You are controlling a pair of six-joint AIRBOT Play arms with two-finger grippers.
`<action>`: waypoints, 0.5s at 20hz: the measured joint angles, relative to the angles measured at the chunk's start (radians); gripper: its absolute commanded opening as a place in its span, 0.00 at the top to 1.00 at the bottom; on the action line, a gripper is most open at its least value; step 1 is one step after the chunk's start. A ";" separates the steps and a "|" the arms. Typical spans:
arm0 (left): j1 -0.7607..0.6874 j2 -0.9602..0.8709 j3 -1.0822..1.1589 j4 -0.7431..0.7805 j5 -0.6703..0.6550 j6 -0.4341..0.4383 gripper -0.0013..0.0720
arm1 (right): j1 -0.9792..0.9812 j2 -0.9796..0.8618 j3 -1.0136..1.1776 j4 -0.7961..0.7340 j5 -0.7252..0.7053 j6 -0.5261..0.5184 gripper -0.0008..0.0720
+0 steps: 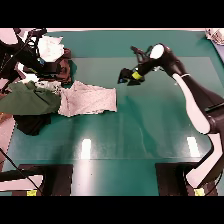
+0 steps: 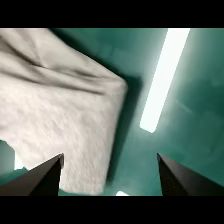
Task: Fold the shirts.
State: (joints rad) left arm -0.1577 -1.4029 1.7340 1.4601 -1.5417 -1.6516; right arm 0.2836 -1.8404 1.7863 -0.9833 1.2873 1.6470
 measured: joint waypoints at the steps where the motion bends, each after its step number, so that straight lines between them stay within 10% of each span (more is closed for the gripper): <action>1: 0.000 0.000 0.000 -0.008 0.000 0.000 0.95 | -0.014 0.019 -0.058 0.038 -0.014 -0.027 0.09; 10: 0.000 0.000 0.000 -0.040 -0.015 -0.015 0.95 | 0.069 0.064 -0.411 0.406 -0.334 -0.251 0.18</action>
State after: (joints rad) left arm -0.1577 -1.4029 1.7340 1.4204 -1.5570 -1.6665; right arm 0.3523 -1.7760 1.3750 -0.5774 0.9531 1.3956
